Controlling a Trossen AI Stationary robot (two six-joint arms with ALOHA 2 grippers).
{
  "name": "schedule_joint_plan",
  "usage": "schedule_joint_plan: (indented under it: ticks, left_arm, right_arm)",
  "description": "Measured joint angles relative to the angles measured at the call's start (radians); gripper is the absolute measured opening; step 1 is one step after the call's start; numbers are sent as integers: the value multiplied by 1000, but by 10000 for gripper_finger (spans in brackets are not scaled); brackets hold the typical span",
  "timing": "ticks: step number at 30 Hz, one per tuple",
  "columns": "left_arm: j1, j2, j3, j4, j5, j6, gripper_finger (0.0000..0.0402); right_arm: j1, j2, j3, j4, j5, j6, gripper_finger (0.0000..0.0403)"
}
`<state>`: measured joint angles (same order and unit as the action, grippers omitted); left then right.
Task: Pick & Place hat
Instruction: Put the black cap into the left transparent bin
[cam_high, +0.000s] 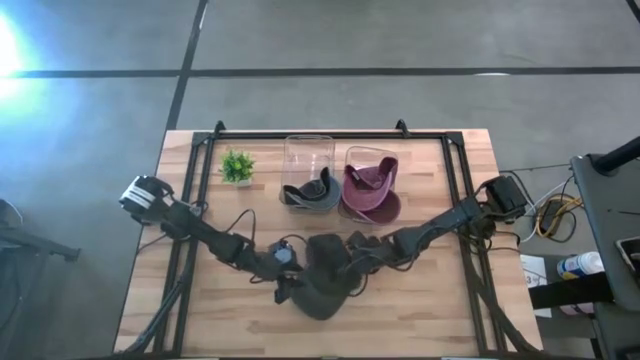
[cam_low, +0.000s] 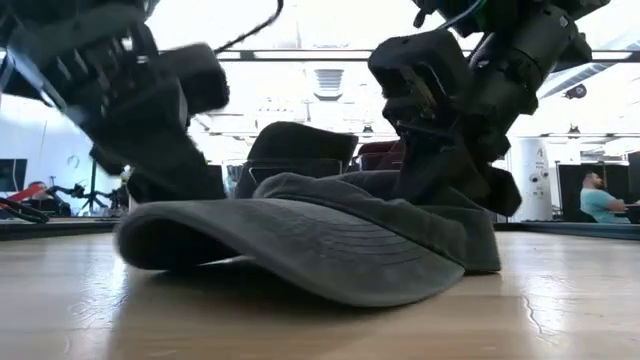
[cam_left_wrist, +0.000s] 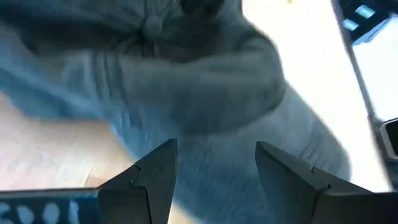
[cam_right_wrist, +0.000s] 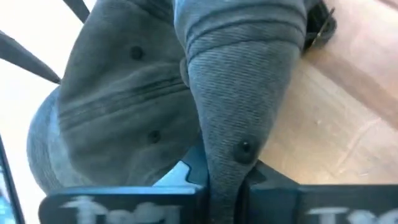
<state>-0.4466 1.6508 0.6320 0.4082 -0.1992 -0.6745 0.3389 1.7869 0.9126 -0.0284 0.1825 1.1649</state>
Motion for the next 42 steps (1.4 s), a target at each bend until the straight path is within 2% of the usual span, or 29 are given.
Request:
schedule_joint_plan:
  ticks: [3,6,8,11,14,17,21,23,25,28,31,34,39,42]
  left_arm:
    - [0,-45,0,-31,-4,1,211]
    - [-2,-129,0,-91,-5,3,211]
    - [-2,-202,0,-158,-5,9,211]
    - [-7,-333,0,-295,-34,10,211]
    - [-26,-476,9,-449,-121,8,211]
    - [-56,-604,13,-561,-261,6,211]
    - [-87,-714,8,-640,-413,17,211]
    - [-89,-729,3,-667,-424,18,211]
    - [-90,-721,3,-672,-413,18,211]
    - [-91,-679,3,-668,-371,12,211]
    - [-91,-612,2,-641,-328,10,211]
    - [-90,-527,2,-525,-284,35,211]
    - [-78,-349,2,-198,-173,133,211]
    - [-56,-243,16,-63,-152,188,211]
  right_arm:
    - [0,-24,30,-57,0,-69,13]
    - [1,-79,102,-200,11,-194,10]
    - [5,-117,180,-357,54,-314,10]
    - [28,-151,347,-618,174,-541,9]
    - [64,-144,527,-821,313,-782,9]
    - [111,-92,674,-929,438,-1016,9]
    - [169,27,781,-1002,505,-1195,9]
    - [194,96,795,-1026,501,-1182,9]
    - [218,168,806,-1044,496,-1094,9]
    - [261,263,841,-1066,430,-978,11]
    - [306,345,903,-1068,371,-961,17]
    - [338,408,971,-1071,354,-914,29]
    - [343,486,1067,-1082,228,-756,62]
    - [348,528,1115,-1094,186,-740,91]
